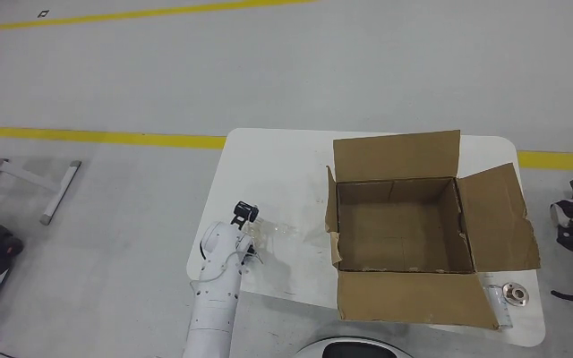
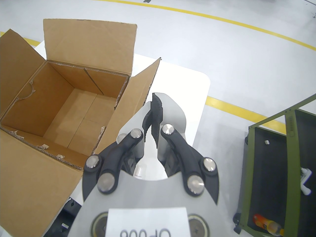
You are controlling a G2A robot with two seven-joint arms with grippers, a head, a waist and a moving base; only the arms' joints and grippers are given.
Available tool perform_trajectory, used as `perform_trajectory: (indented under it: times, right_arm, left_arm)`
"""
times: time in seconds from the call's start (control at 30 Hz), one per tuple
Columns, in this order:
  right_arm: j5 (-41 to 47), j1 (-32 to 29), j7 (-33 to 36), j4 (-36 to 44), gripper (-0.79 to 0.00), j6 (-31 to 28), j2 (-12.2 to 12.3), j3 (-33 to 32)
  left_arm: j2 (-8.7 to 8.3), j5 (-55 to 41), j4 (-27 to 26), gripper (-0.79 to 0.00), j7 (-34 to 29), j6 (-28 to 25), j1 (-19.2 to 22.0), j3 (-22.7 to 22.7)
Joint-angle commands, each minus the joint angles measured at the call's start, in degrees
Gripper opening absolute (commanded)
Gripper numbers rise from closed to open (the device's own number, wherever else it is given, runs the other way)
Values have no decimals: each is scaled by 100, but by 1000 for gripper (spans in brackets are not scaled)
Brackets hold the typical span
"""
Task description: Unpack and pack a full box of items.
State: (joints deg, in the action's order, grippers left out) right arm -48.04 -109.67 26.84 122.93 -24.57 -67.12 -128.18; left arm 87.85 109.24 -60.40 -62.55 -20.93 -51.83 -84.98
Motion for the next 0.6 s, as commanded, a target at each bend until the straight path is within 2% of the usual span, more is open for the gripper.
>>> perform_trajectory:
  times: [0.0,0.2,0.23,0.27,0.3,0.33,0.4,0.5,0.57]
  right_arm:
    - [-2,4,6,14,-785,15,3,8]
    - [-2,20,13,25,-785,35,12,16]
    - [0,20,16,29,-785,42,13,17]
    - [-7,17,20,35,-785,46,15,14]
    - [-8,14,22,40,-785,49,16,11]
    - [-4,10,19,44,-785,51,17,5]
    - [4,0,13,47,-785,61,17,-10]
    - [22,-19,5,63,-785,59,19,-37]
    - [32,-28,0,75,-785,60,20,-52]
  left_arm:
    - [-13,-5,116,0,7,18,64,-9]
    - [-45,-107,447,0,14,30,241,-31]
    - [-49,-126,497,-34,21,33,265,-29]
    - [-51,-175,543,-83,21,38,289,-35]
    - [-55,-186,577,-203,22,31,311,-26]
    - [-58,-203,608,-372,27,36,328,-21]
    - [-64,-248,660,-474,33,35,357,-8]
    - [-70,-274,688,-785,73,47,377,38]
    - [-72,-356,682,-785,108,108,369,34]
